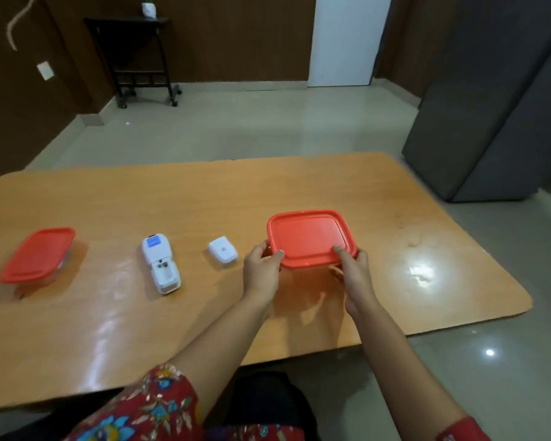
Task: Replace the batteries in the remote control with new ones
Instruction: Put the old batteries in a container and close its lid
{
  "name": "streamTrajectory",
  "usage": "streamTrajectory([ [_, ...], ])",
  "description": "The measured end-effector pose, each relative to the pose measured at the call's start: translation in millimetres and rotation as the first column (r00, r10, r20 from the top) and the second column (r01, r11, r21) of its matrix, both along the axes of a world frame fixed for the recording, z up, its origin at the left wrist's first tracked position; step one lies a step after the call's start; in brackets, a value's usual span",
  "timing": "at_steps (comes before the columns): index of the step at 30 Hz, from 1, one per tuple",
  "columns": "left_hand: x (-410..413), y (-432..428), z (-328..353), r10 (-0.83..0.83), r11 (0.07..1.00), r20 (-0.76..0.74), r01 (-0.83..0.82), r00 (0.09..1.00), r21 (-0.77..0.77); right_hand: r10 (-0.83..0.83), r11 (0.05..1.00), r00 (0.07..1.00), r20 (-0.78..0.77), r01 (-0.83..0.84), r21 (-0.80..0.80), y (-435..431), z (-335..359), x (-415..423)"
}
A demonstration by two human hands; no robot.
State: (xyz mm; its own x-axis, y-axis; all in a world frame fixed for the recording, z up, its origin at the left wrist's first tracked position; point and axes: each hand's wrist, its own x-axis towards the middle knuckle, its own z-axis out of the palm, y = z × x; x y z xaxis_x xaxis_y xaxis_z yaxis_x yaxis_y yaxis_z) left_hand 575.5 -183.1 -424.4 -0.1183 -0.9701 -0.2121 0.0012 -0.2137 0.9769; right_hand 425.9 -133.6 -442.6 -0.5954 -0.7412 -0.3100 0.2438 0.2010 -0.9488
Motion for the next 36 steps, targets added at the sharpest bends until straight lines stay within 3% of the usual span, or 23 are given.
streamTrajectory([
  [6,-102.1,-82.6,-4.5,-0.248,0.963,-0.007,0.247,0.969,0.105,-0.062,0.995,0.985,-0.16,0.074,0.069,-87.1,-46.8,-134.5],
  [10,-167.2,-145.0,-14.6,-0.355,0.934,-0.027,0.355,0.935,0.029,-0.113,0.991,0.953,-0.283,0.128,0.034,-146.6,-52.1,-202.2],
  [16,-235.7,-220.5,-20.1,-0.412,0.907,-0.237,0.422,0.88,-0.012,-0.211,0.976,0.884,-0.418,0.212,-0.044,-224.2,-46.8,-265.6],
  [26,-278.8,-271.6,-31.9,-0.431,0.892,-0.331,0.452,0.84,-0.015,-0.246,0.965,0.86,-0.448,0.263,-0.026,-275.9,-34.4,-288.1],
  [36,-281.3,-276.6,-40.0,-0.433,0.892,-0.308,0.452,0.847,-0.009,-0.251,0.961,0.858,-0.449,0.277,-0.009,-273.2,-36.6,-288.3],
])
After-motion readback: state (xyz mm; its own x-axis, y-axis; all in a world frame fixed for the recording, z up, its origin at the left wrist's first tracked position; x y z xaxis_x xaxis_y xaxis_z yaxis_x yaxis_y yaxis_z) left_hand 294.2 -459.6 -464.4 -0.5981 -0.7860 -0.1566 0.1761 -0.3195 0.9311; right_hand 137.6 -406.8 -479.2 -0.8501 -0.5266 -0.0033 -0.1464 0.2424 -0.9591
